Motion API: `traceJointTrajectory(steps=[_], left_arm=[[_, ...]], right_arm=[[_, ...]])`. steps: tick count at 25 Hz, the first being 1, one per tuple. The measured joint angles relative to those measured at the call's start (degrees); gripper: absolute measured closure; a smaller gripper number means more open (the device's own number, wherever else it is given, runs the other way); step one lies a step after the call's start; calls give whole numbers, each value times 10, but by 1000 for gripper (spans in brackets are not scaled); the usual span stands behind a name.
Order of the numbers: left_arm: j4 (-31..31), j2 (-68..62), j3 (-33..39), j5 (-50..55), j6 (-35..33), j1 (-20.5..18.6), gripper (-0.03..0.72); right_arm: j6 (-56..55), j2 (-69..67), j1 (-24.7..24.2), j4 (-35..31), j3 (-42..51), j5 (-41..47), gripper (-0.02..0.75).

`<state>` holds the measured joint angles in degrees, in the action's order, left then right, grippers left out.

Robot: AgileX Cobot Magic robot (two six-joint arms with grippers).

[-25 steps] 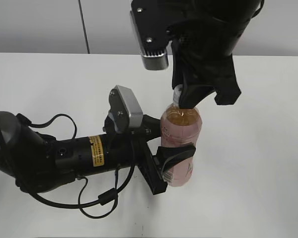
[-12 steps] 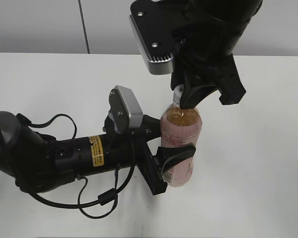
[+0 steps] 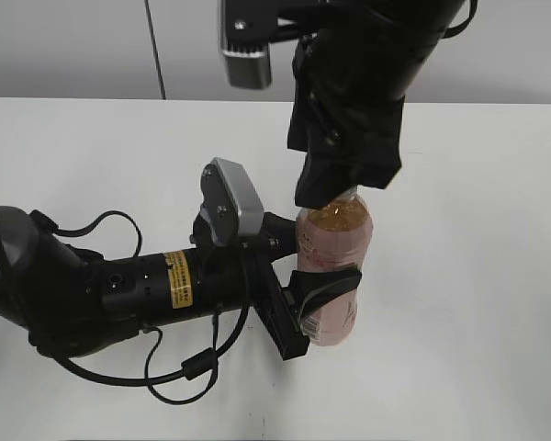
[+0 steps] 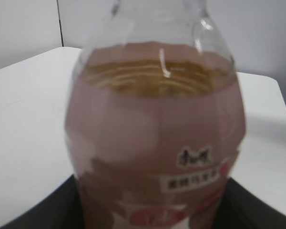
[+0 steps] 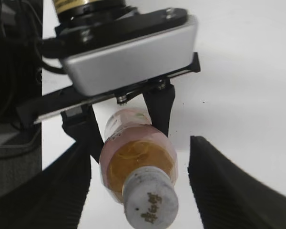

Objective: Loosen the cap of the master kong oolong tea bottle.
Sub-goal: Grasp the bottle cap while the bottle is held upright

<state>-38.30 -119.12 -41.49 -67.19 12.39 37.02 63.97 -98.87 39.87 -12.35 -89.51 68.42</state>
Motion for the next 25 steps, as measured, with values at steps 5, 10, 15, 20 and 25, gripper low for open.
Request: traceJointTrajectory(steps=[5,10,15,20,25], left_arm=[[0,0,0,0,0,0,303],[0,0,0,0,0,0,303],[1,0,0,0,0,0,303],[1,0,0,0,0,0,303],[1,0,0,0,0,0,303]], right_arm=[[-302,0,0,6,-55,2,232],[-677,3,0,95,-102,9,230],[-777,7,0,93,-101,12,227],[-792,7,0,92,-50,13,227],[-794,7,0,89,-7,14,227]])
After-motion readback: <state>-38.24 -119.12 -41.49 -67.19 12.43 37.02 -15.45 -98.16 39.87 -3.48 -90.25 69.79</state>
